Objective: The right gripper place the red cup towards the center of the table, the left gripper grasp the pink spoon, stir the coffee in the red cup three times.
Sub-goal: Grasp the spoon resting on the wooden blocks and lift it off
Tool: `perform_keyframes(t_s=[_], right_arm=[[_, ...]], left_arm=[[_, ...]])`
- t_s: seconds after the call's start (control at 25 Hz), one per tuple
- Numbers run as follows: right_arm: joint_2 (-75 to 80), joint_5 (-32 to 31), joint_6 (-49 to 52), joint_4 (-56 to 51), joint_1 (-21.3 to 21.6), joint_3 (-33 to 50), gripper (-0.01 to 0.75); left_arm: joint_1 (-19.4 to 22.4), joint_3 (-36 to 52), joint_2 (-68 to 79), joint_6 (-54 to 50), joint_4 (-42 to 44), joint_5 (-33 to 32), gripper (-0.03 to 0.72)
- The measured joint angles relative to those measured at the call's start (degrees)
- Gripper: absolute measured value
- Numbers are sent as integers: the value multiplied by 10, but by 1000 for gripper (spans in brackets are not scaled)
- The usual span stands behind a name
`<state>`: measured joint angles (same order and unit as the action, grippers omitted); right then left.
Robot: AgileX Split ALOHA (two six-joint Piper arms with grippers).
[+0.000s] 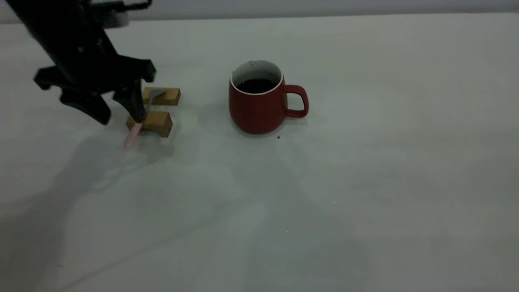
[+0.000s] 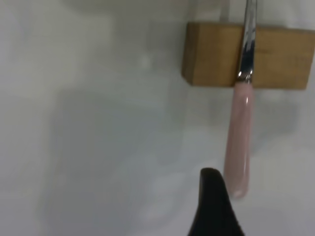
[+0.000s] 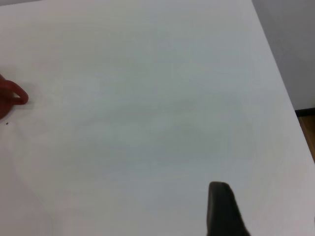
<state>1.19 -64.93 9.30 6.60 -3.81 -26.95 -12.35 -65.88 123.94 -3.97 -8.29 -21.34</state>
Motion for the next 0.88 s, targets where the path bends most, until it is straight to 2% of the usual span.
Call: perform_keyframes(t_s=[0.64,0.8,0.88], right_arm=[[0,0,0,0,0,0,477],[0,0,0,-1,0,0,476],[0,0,0,-1,0,0,475]], left_arm=[[-3,-37,84,-21,0,10,568],[-3,-43,95,-24,0,18,488],[-3,-43,96,-24,0,22,396]])
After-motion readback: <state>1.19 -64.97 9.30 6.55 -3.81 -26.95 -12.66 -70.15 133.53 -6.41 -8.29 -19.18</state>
